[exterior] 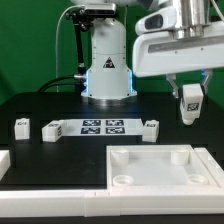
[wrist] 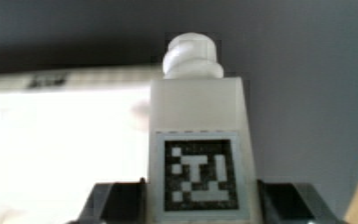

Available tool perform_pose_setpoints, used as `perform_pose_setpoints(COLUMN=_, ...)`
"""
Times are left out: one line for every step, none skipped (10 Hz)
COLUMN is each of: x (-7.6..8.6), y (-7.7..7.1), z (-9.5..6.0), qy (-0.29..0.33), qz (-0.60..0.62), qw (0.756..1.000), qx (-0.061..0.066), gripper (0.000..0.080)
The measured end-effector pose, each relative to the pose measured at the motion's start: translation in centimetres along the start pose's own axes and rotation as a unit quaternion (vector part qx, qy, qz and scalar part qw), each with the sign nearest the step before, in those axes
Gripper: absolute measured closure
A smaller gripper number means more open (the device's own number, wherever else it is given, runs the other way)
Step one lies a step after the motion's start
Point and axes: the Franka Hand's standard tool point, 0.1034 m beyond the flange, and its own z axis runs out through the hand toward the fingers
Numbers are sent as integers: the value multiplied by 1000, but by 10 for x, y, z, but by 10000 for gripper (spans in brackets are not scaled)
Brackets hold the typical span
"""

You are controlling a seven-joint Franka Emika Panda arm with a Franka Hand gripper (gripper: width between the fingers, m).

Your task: Assemble one leg

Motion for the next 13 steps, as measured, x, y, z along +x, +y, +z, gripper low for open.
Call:
perform_pose_setpoints(x=9, y=4, z=-2, qy=19, qz=-7, qw=1000, qx=1, gripper=508)
perform_pose_setpoints(x=18, y=5, z=-4, qy=20, qz=-11, qw=1000, qx=1, gripper=508)
perform_pose_setpoints(x=15, y=4, z=-3, qy=18, qz=-13, qw=1000, qx=2, gripper=508)
perform_pose_setpoints(x=15, y=4, z=-3, qy=18, qz=-13, qw=1000, qx=1, gripper=508)
perform_pose_setpoints(x=15, y=4, z=-3, qy=18, qz=-12, qw=1000, qx=1, gripper=508)
perform_pose_setpoints(x=15, y=4, z=-3, qy=18, qz=-13, qw=1000, qx=1, gripper=508)
perform_pose_setpoints(x=15, y=4, z=-3, qy=18, qz=-13, qw=1000, qx=1, gripper=508)
perform_pose_setpoints(x=15, y=4, z=-2, qy=17, qz=-16, qw=1000, qx=1, gripper=508)
perform_pose_setpoints(x=21, y=9, z=6, qy=15, qz=-38, qw=999, qx=-1, gripper=508)
perform_pose_setpoints(x=38, y=17, z=10, qy=18, qz=-56, qw=998, qx=-4, gripper=508)
perform_pose_setpoints(x=51, y=20, z=13, qy=24, qz=-57, qw=998, qx=-4, gripper=508)
perform_pose_setpoints(x=58, y=21, z=18, qy=26, qz=-60, qw=998, qx=-4, gripper=508)
perform_pose_setpoints(x=65, y=23, z=23, qy=28, qz=-64, qw=998, qx=-4, gripper=508)
